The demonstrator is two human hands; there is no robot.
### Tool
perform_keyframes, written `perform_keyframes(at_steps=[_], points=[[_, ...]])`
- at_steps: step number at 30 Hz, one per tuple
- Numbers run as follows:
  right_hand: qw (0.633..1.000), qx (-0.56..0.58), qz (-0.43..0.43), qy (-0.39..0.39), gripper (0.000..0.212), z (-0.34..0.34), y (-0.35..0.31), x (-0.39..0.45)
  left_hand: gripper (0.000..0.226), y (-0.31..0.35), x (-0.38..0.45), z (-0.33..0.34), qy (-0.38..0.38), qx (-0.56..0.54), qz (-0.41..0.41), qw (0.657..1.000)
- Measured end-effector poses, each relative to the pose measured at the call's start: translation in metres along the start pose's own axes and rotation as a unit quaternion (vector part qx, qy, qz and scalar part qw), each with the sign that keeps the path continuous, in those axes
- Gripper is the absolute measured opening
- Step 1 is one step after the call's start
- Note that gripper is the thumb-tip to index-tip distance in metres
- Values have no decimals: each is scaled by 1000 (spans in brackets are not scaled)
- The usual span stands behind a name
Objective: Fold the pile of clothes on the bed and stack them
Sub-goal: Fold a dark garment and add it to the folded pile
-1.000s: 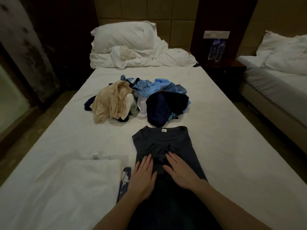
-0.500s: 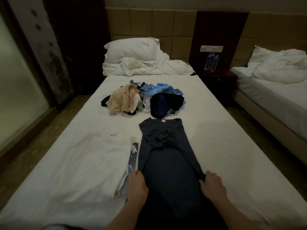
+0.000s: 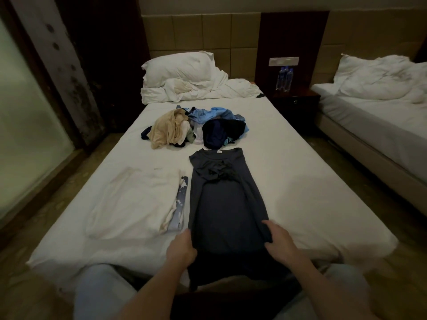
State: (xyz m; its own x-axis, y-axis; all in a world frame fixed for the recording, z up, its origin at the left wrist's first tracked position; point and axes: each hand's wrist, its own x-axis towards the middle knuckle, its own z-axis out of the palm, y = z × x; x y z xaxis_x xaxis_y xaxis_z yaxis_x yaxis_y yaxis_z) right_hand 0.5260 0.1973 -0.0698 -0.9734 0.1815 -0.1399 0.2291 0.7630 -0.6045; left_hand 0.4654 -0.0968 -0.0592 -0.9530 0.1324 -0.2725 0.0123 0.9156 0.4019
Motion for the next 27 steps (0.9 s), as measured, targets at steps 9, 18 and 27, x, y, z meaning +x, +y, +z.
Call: perform_keyframes(at_steps=[9, 18, 27], points=[[987, -25, -131, -87, 51, 21, -15, 1, 27, 14, -4, -5, -40, 205, 275, 938], [854, -442, -249, -119, 73, 38, 0, 3, 87, -15, 9, 34, -26, 307, 358, 881], [949, -247, -178, -83, 29, 17, -10, 16, 64, -17, 18, 28, -51, 300, 366, 880]])
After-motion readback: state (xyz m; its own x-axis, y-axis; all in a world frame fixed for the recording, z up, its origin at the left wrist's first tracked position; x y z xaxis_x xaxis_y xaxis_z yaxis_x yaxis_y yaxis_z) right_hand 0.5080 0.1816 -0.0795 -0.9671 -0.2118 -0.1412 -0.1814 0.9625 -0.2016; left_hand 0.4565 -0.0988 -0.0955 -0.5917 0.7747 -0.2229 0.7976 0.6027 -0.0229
